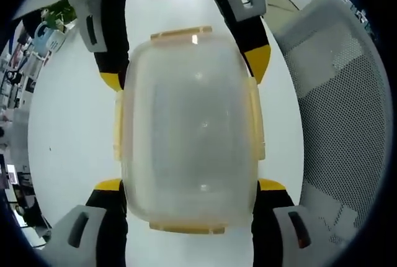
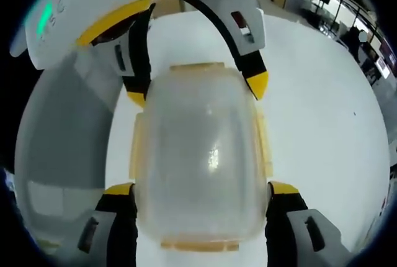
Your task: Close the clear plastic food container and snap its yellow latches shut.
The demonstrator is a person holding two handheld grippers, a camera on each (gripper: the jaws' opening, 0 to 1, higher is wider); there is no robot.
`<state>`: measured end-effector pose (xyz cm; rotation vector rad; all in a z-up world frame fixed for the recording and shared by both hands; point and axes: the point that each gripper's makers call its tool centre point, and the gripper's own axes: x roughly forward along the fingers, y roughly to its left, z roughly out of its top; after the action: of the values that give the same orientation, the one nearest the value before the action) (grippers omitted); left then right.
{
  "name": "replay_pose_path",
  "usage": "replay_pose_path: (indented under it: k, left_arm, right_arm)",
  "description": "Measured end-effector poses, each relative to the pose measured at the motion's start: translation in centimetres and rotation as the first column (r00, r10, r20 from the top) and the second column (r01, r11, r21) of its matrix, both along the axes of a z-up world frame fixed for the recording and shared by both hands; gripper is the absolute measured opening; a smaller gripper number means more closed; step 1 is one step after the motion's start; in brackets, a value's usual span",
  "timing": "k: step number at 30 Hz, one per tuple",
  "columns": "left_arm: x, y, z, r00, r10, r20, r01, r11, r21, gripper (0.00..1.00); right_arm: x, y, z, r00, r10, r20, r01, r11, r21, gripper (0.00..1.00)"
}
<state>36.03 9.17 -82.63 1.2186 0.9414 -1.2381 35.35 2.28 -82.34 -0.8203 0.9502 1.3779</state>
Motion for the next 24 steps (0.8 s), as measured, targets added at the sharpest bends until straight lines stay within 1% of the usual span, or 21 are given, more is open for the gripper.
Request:
replay_pose_path:
  k: [4,9,18,24]
  left_arm:
    - [0.0,1.1,0.0,1.0,0.013,0.002,-0.013,1.0,0.011,0.84]
    - [0.0,2.4,0.0,1.0,0.023,-0.001,-0.023,1.0,0.008,0.84]
    - [-0.1,4.5,-0.2,0.999,0.051,0.004,-0.051,0.998,0.039,0.84]
    - [0.0,4.9,-0.2,0.998,0.057,-0.003,-0.056,0.998,0.03,0.85]
  right_arm:
    - [0.1,1.0,0.1,1.0,0.008,0.003,-0.008,1.0,0.008,0.86]
    - [0.1,2.2,0.1,1.0,0.015,0.004,-0.015,1.0,0.012,0.86]
    - [0.1,4.4,0.1,0.999,0.03,0.011,-0.031,0.999,0.025,0.87]
    - [0.2,4.8,0.0,0.999,0.038,0.007,-0.038,0.999,0.012,0.87]
